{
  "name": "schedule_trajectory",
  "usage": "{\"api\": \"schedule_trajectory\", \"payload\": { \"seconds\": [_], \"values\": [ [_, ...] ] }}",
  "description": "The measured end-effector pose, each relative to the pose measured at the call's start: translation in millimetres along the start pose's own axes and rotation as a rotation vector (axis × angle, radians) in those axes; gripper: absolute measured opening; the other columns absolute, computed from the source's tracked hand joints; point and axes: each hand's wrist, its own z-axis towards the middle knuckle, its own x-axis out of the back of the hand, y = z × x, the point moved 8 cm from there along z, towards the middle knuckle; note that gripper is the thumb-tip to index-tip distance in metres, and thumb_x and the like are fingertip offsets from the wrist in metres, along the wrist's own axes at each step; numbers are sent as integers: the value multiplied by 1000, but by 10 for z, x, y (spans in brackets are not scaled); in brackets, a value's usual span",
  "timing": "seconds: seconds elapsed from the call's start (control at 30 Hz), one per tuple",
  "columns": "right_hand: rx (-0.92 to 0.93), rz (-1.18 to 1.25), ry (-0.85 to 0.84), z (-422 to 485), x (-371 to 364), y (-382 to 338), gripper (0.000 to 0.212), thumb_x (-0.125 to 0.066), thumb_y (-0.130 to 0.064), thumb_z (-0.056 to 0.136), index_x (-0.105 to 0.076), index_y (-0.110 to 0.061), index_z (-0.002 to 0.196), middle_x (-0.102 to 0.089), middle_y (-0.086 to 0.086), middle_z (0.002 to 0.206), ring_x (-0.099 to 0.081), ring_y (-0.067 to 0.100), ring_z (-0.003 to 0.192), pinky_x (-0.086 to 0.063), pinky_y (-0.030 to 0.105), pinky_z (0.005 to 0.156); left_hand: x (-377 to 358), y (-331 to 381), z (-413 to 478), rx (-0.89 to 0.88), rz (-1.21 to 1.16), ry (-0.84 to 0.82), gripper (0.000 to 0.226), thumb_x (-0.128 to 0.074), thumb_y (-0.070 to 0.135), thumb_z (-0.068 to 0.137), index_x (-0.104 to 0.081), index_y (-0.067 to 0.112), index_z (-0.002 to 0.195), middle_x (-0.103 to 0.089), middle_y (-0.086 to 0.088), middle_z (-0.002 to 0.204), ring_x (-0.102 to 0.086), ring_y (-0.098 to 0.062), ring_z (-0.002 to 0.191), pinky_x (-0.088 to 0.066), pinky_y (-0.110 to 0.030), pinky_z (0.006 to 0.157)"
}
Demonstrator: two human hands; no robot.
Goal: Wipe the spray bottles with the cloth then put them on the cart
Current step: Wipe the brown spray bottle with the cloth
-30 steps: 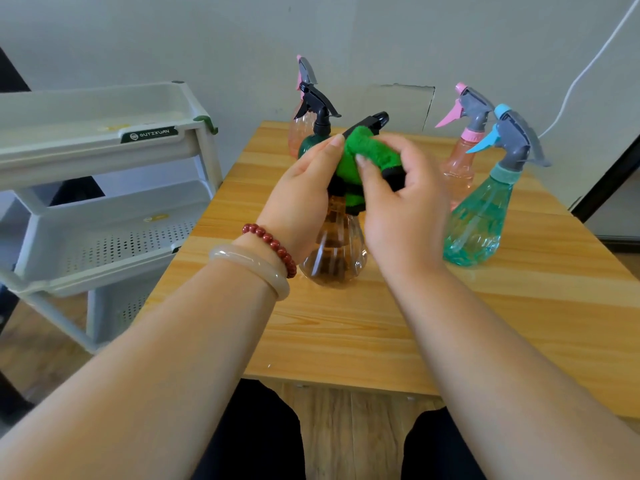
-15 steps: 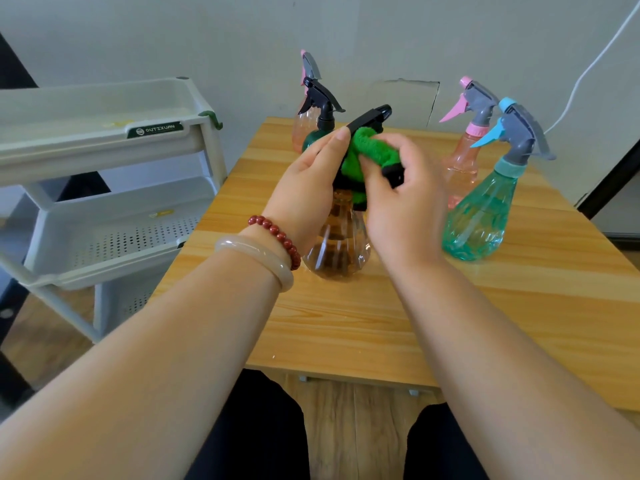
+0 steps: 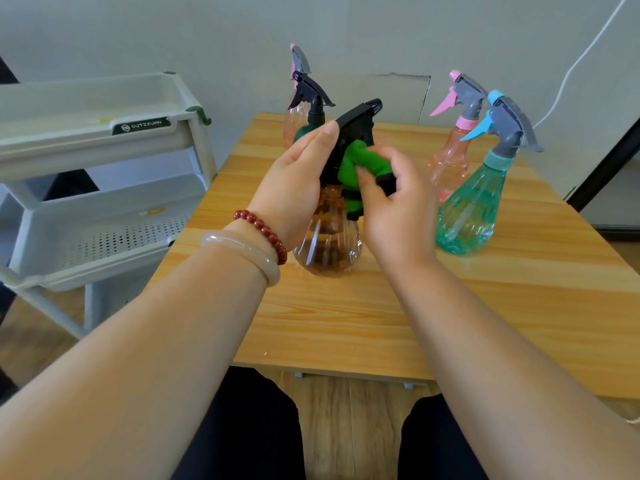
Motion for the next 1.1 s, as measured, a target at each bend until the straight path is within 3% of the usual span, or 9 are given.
{"api": "schedule_trajectory", "payload": {
  "seconds": [0.1, 0.17, 0.27, 0.43, 0.57, 0.73, 0.87, 1.0, 1.1],
  "values": [
    [-53, -13, -93, -131, 21, 150, 25, -63, -9, 91, -69, -18, 114, -62, -18, 102, -62, 10, 104, -51, 27, 91, 12, -12, -13, 16, 51, 49, 75, -54, 73, 74, -60, 25, 131, -64, 1, 132, -59, -17, 125, -43, -45, 110],
    [-92, 5, -121, -136, 45, 184, 27, -65, -9, 90, -70, -22, 113, -62, -21, 97, -63, 9, 99, -51, 23, 88, 21, -21, -29, 6, 62, 70, 75, -54, 73, 73, -59, 26, 131, -64, 4, 132, -60, -13, 122, -46, -41, 108],
    [-96, 56, 20, -1, 120, 82, 21, -67, -17, 90, -66, -28, 107, -66, -13, 95, -62, 6, 89, -48, 15, 80, -2, -11, -28, -1, 81, 47, 63, -51, 64, 90, -56, 23, 136, -65, 10, 123, -61, -3, 114, -46, -28, 101],
    [-77, 63, 34, -20, -12, 28, 17, -63, -13, 92, -68, -17, 108, -62, -13, 97, -56, -2, 89, -39, 2, 78, -8, 11, 1, 6, 0, -12, 62, -52, 61, 87, -61, 19, 132, -66, -6, 129, -58, -23, 126, -41, -47, 110],
    [-128, -29, -112, -54, 8, 184, 23, -64, -11, 92, -69, -21, 113, -59, -20, 93, -56, -1, 92, -41, 2, 77, 39, -7, -2, 0, 15, 62, 69, -55, 69, 77, -63, 22, 127, -66, -3, 129, -61, -19, 122, -44, -46, 109],
    [-140, 37, 107, 74, 187, 67, 15, -67, -20, 91, -67, -25, 105, -66, -10, 94, -61, 9, 89, -45, 11, 77, 2, 5, -8, 3, 8, 8, 56, -51, 61, 87, -63, 25, 128, -68, -2, 125, -60, -22, 123, -42, -50, 108],
    [-96, 43, 41, 20, -20, -7, 20, -66, -13, 90, -70, -17, 109, -63, -13, 96, -55, -1, 90, -39, 2, 79, 12, 39, -20, 0, -2, -9, 57, -50, 57, 89, -63, 17, 129, -69, -6, 124, -61, -22, 122, -42, -47, 109],
    [-122, 4, -85, 21, -31, 134, 21, -66, -10, 90, -71, -18, 109, -60, -20, 93, -55, -3, 91, -38, 1, 77, 65, 43, -34, 11, 48, 55, 63, -54, 68, 78, -65, 25, 121, -68, -2, 126, -62, -19, 121, -44, -47, 108],
    [-105, -2, 42, 103, 155, 105, 17, -68, -16, 89, -71, -18, 106, -62, -21, 91, -59, -1, 86, -43, 6, 79, 33, 46, -35, -1, 59, 49, 40, -50, 62, 87, -68, 34, 110, -70, 1, 121, -63, -15, 119, -44, -47, 108]
  ]
}}
